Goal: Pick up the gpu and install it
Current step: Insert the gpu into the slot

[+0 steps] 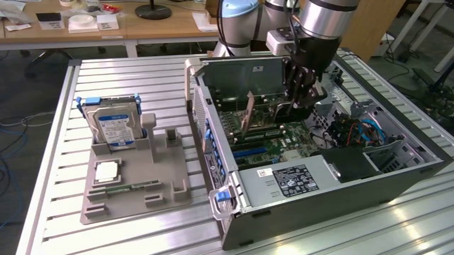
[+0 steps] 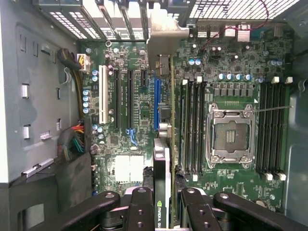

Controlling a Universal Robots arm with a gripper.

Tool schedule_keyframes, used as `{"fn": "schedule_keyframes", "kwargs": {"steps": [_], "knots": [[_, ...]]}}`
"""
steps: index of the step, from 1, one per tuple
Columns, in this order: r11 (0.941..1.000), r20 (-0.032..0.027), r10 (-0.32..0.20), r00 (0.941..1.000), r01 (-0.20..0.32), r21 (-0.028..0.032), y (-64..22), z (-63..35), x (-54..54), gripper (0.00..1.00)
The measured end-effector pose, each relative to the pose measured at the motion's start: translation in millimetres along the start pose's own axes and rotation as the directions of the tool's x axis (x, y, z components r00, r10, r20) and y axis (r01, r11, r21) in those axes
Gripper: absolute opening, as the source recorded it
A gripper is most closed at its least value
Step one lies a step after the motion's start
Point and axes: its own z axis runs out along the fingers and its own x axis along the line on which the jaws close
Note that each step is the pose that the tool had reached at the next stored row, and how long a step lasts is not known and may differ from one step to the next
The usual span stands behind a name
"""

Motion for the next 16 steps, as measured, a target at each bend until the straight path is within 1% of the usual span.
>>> {"fn": "schedule_keyframes", "kwargs": {"steps": [11, 14, 16], "knots": [[1.0, -0.0003, 0.0, 1.0, 0.0, -0.0001, 2.8, 1.7, 0.0, 0.27], [1.0, 0.0, 0.0, 1.0, 0.0, 0.0, 2.8, 6.0, 0.0, 0.27], [1.0, -0.0004, 0.0, 1.0, 0.0, -0.0001, 2.8, 6.7, 0.0, 0.27]]}}
